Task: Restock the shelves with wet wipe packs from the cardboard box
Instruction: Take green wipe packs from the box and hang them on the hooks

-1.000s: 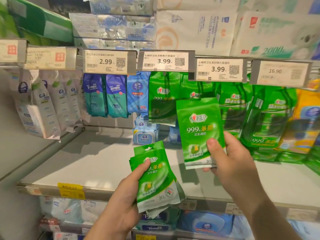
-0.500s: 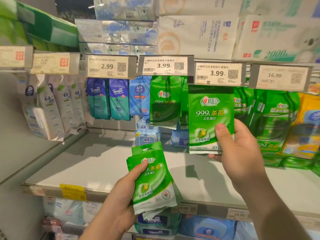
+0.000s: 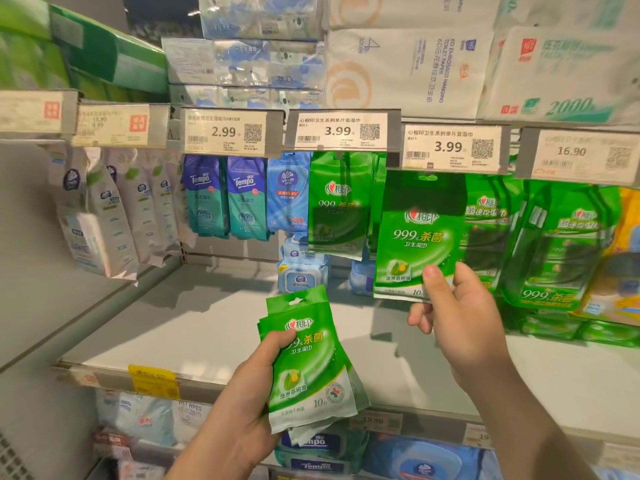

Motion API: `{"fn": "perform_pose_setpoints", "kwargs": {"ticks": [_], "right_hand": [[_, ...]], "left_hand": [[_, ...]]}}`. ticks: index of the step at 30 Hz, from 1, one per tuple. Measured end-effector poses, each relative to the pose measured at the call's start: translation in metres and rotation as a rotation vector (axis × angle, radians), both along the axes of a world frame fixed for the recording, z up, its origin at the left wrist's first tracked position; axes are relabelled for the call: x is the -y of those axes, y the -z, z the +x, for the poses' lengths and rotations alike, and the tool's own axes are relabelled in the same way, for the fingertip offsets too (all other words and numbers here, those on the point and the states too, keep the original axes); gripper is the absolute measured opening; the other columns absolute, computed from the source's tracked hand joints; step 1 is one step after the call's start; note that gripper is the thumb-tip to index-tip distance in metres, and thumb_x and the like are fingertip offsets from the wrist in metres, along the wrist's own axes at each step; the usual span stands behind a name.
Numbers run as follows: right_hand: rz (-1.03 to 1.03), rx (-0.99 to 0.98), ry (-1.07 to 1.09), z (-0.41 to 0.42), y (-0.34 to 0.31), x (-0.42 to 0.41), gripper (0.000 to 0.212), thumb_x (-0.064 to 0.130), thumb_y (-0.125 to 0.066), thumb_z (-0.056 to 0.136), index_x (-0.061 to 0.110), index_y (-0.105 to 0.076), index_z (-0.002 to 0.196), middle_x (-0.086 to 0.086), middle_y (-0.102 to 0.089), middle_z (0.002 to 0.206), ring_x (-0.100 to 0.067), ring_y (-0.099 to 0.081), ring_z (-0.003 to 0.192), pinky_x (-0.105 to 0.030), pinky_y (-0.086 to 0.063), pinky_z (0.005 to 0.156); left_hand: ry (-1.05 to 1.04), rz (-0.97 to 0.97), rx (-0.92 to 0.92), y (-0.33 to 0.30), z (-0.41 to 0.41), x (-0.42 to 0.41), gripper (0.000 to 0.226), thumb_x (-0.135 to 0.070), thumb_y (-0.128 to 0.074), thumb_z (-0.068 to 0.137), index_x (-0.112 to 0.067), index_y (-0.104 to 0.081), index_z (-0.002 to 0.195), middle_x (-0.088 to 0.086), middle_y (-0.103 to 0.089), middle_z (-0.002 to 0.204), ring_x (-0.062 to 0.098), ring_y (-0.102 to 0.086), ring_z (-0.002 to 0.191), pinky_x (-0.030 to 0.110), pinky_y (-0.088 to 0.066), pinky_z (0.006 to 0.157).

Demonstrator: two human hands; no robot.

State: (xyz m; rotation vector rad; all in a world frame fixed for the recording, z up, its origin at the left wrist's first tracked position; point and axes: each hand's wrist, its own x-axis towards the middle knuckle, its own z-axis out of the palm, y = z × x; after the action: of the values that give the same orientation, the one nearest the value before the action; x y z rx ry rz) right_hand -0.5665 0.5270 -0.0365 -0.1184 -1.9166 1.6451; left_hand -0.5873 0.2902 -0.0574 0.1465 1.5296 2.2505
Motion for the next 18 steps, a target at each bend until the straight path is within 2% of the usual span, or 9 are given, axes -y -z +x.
{"fn": "perform_pose_setpoints", "kwargs": {"ticks": [2, 4, 6, 7, 8, 9, 10, 12, 18], "right_hand": [[0.017, 0.015, 0.030, -0.008, -0.004, 0.001, 0.024, 0.037, -0.050, 0.106, 0.014, -0.055, 0.098, -0.023, -0.060, 0.070, -0.014, -0.057, 0.049, -0.035, -0.042, 0.056], [0.042, 0.035, 0.060, -0.018, -0.008, 0.001, 0.032, 0.038, -0.048, 0.106, 0.007, -0.054, 0.110, -0.032, -0.063, 0.086, -0.011, -0.058, 0.047, -0.035, -0.044, 0.054], [0.059, 0.049, 0.083, -0.027, -0.011, 0.001, 0.036, 0.039, -0.048, 0.107, 0.004, -0.052, 0.113, -0.030, -0.065, 0.089, -0.010, -0.057, 0.045, -0.036, -0.044, 0.055], [0.064, 0.051, 0.093, -0.030, -0.013, 0.001, 0.035, 0.039, -0.048, 0.107, 0.004, -0.051, 0.109, -0.030, -0.067, 0.086, -0.010, -0.055, 0.044, -0.037, -0.045, 0.056], [0.067, 0.056, 0.103, -0.033, -0.014, 0.001, 0.034, 0.040, -0.048, 0.107, 0.006, -0.050, 0.105, -0.029, -0.068, 0.081, -0.009, -0.054, 0.043, -0.038, -0.045, 0.058], [0.069, 0.062, 0.115, -0.035, -0.015, 0.001, 0.035, 0.040, -0.048, 0.106, 0.005, -0.049, 0.101, -0.027, -0.068, 0.076, -0.008, -0.054, 0.042, -0.040, -0.045, 0.060], [0.069, 0.070, 0.127, -0.037, -0.016, 0.002, 0.037, 0.040, -0.048, 0.106, 0.004, -0.048, 0.099, -0.024, -0.068, 0.071, -0.008, -0.054, 0.042, -0.040, -0.045, 0.061], [0.072, 0.082, 0.143, -0.041, -0.016, 0.002, 0.037, 0.041, -0.049, 0.106, 0.005, -0.049, 0.097, -0.016, -0.068, 0.063, -0.008, -0.053, 0.041, -0.038, -0.045, 0.060], [-0.048, 0.085, 0.096, -0.046, -0.005, -0.001, 0.032, 0.038, -0.050, 0.106, 0.010, -0.051, 0.091, -0.019, -0.068, 0.068, -0.015, -0.054, 0.046, -0.036, -0.043, 0.057]], "left_hand": [[-0.171, -0.169, 0.081, 0.007, -0.005, -0.010, 0.037, 0.004, -0.032, 0.107, 0.002, -0.051, 0.075, 0.011, -0.052, 0.033, 0.017, -0.050, 0.021, 0.024, -0.035, 0.024], [-0.127, 0.044, 0.172, -0.002, 0.002, -0.013, 0.003, 0.006, -0.058, 0.093, 0.008, -0.059, 0.094, 0.013, -0.054, 0.035, 0.019, -0.052, 0.023, 0.024, -0.035, 0.023], [-0.191, -0.043, 0.148, -0.003, -0.005, -0.010, 0.087, 0.021, -0.062, 0.046, 0.013, -0.053, 0.132, 0.013, -0.054, 0.035, 0.018, -0.051, 0.022, 0.025, -0.036, 0.023], [-0.196, 0.053, 0.129, 0.003, -0.008, -0.006, 0.095, 0.019, -0.056, 0.046, 0.016, -0.045, 0.140, 0.012, -0.053, 0.034, 0.018, -0.051, 0.022, 0.025, -0.037, 0.024], [-0.190, -0.034, 0.123, -0.002, -0.009, -0.006, 0.096, 0.022, -0.064, 0.046, 0.016, -0.045, 0.140, 0.012, -0.053, 0.035, 0.017, -0.051, 0.022, 0.025, -0.038, 0.025], [-0.246, -0.139, 0.120, -0.001, -0.007, -0.004, 0.069, 0.016, -0.074, 0.065, 0.015, -0.052, 0.131, 0.011, -0.054, 0.035, 0.017, -0.051, 0.023, 0.025, -0.038, 0.026], [-0.244, -0.137, 0.102, -0.004, -0.001, -0.005, 0.018, 0.011, -0.057, 0.093, 0.013, -0.058, 0.111, 0.012, -0.055, 0.036, 0.018, -0.052, 0.023, 0.025, -0.038, 0.025], [-0.341, -0.283, 0.143, 0.010, -0.013, -0.001, 0.034, 0.004, -0.032, 0.107, 0.007, -0.055, 0.081, 0.012, -0.055, 0.036, 0.018, -0.052, 0.023, 0.025, -0.037, 0.024], [-0.285, -0.048, 0.189, 0.008, -0.006, 0.004, 0.043, -0.001, -0.031, 0.110, -0.006, -0.043, 0.069, 0.002, -0.039, 0.022, 0.006, -0.043, 0.018, 0.016, -0.037, 0.030]]}}
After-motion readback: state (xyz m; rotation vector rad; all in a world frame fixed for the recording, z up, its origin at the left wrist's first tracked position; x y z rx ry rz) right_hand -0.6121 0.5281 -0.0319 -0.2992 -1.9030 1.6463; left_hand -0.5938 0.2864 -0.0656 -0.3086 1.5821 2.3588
